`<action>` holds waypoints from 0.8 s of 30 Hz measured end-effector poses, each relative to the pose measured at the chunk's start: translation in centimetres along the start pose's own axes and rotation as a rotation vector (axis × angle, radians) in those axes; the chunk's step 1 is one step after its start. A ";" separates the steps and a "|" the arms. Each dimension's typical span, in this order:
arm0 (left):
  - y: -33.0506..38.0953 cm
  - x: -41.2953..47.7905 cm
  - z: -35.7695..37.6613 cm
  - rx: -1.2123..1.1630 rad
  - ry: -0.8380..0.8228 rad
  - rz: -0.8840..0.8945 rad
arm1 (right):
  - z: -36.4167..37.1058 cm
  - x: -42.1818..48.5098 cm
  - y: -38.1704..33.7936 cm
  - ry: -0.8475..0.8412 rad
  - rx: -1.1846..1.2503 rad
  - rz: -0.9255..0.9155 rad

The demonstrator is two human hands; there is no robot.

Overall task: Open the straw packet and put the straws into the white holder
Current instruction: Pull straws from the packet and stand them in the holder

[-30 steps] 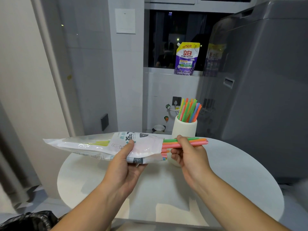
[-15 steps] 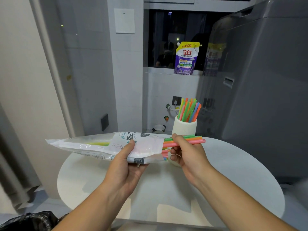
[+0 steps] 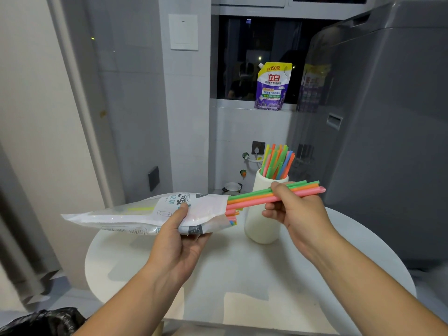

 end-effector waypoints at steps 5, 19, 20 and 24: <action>0.3 0.4 -0.3 -0.004 0.011 0.004 | -1.1 0.0 -1.3 -0.002 -0.015 -0.007; 0.9 1.1 -0.3 -0.032 0.014 0.021 | -6.1 0.4 -5.9 0.094 -0.060 -0.180; 0.9 1.1 -0.3 -0.030 0.014 0.023 | -6.5 0.4 -6.1 0.108 -0.062 -0.187; 1.1 1.1 -0.4 -0.022 0.018 0.033 | -7.9 0.5 -7.6 0.160 -0.064 -0.230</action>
Point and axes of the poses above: each hand's wrist, its own x-axis towards the middle knuckle, its own z-axis out of the palm, y = z × x, the point moved 1 cm from there along x, towards the middle knuckle, and after that the axes turned 2 degrees about -x, right-handed, at the moved point
